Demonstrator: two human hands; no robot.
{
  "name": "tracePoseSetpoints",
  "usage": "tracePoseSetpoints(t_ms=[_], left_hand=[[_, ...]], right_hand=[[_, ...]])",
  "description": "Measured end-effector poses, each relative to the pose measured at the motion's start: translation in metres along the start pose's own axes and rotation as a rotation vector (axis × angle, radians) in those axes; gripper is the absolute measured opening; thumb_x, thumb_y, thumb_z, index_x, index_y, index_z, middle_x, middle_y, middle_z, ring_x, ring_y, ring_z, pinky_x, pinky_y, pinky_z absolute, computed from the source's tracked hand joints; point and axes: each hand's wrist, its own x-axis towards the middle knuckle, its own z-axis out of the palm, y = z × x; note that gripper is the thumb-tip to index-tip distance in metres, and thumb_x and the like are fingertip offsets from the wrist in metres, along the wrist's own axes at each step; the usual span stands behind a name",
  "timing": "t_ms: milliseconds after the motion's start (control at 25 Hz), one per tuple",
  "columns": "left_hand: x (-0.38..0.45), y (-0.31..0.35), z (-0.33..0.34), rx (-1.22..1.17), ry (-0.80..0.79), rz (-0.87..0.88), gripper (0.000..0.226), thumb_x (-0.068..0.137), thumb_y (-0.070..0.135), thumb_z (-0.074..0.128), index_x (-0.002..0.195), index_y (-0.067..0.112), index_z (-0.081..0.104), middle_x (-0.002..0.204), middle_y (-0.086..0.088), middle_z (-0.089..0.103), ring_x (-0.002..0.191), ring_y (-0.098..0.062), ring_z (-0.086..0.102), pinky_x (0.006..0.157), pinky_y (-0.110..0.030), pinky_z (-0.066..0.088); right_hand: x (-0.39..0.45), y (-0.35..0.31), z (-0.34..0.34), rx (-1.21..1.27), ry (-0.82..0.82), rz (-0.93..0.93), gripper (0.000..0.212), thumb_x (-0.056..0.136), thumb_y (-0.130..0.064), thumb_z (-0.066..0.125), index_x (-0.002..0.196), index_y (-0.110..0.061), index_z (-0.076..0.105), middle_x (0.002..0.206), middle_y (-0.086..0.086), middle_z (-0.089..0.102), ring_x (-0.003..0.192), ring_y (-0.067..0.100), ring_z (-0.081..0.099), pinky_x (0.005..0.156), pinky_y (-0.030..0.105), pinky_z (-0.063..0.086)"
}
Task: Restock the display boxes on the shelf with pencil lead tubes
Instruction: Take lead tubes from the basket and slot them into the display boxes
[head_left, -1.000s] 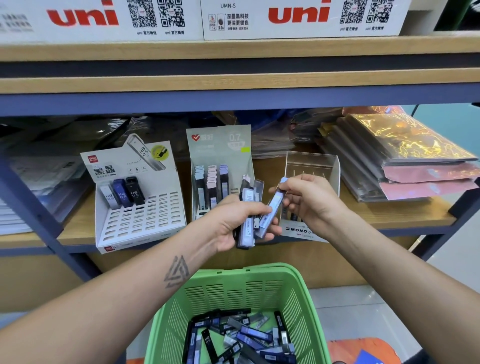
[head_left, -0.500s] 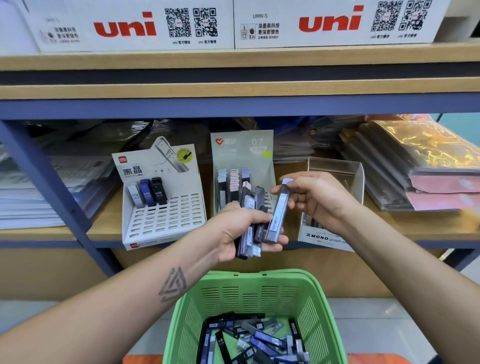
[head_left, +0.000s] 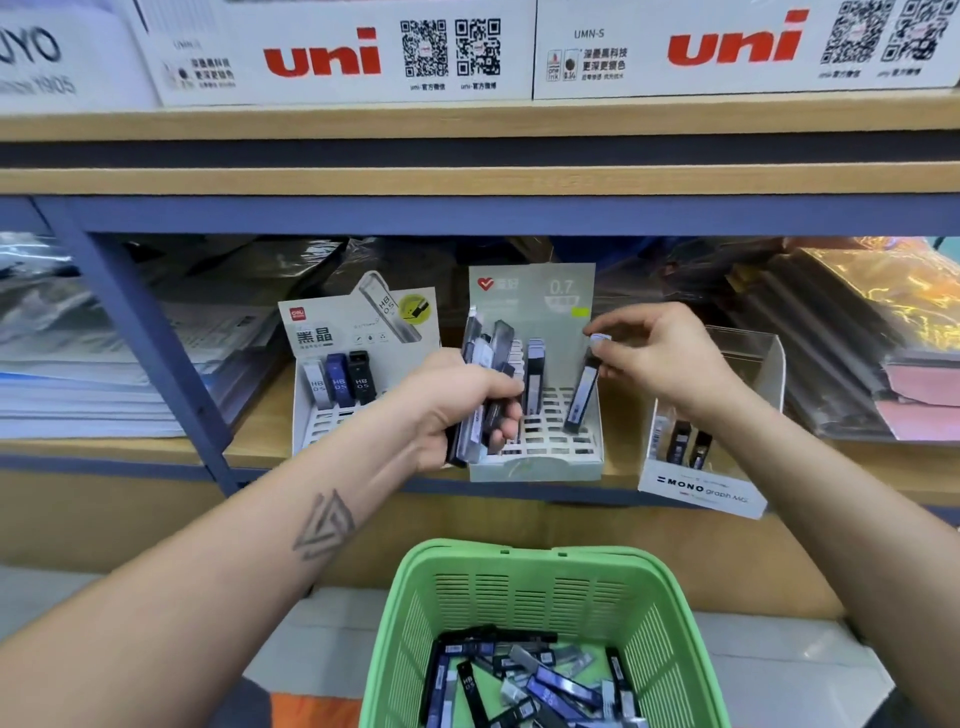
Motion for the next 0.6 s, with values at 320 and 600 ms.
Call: tracePoseSetpoints(t_ms=[320, 600], left_hand=[[0.016, 0.012, -0.01, -0.274, 0.023, -0.09, 0.015, 0.094, 0.002, 0.052, 0.08, 0.006, 0.052, 0.064, -0.011, 0.058, 0.053, -0.017, 0.055, 0.042, -0.021, 0.047], [0.023, 0.012, -0.006, -0.285, 0.033, -0.042, 0.009, 0.095, -0.002, 0.051, 0.087, 0.0, 0.053, 0.065, -0.015, 0.06, 0.05, -0.021, 0.061, 0.044, -0.023, 0.052]], right_hand=[[0.021, 0.009, 0.016, -0.245, 0.106, -0.188, 0.015, 0.091, -0.019, 0.074, 0.106, -0.018, 0.073, 0.094, -0.003, 0.071, 0.085, 0.011, 0.068, 0.079, 0.026, 0.056], [0.031, 0.014, 0.026, -0.198, 0.042, -0.175, 0.01, 0.09, -0.015, 0.075, 0.097, -0.021, 0.07, 0.09, -0.004, 0.071, 0.08, 0.01, 0.07, 0.074, 0.026, 0.058]])
